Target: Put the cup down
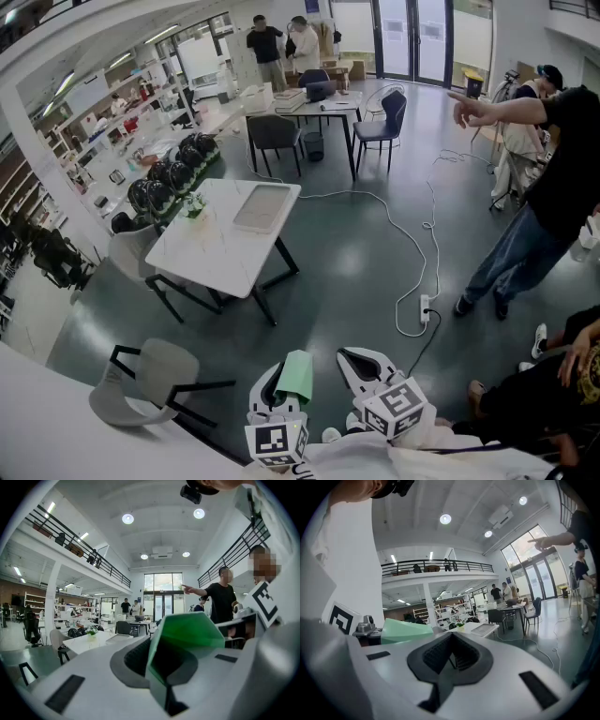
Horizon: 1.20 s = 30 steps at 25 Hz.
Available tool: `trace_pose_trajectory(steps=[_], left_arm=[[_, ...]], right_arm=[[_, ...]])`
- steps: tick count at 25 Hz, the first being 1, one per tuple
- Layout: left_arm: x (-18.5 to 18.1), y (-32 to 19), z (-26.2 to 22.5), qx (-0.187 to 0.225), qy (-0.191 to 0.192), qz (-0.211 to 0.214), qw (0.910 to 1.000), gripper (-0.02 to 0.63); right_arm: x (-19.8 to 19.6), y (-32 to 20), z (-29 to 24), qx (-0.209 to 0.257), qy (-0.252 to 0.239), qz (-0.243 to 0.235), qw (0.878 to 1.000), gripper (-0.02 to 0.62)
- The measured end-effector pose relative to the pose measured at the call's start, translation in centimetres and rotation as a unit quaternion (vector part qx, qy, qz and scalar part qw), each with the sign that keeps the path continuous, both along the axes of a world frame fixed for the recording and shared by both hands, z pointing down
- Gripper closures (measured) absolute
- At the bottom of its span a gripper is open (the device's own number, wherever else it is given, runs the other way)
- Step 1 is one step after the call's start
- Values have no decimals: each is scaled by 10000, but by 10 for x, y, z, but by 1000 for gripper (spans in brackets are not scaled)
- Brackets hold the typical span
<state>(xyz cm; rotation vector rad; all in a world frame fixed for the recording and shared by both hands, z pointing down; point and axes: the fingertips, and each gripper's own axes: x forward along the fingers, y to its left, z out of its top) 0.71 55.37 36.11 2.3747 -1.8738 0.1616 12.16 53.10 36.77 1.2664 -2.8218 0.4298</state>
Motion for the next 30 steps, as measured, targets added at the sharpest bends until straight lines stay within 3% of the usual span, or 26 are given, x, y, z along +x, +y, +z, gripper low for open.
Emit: trace_pose_trajectory(steps=[22, 30], left_arm=[[37, -57, 8, -37, -79, -55, 9999, 583], [31, -90, 10, -34, -99, -56, 9999, 583]], right_arm=[[39, -55, 4, 8, -110, -102, 9999, 589], [31, -86, 9, -33, -101, -143, 9998, 589]])
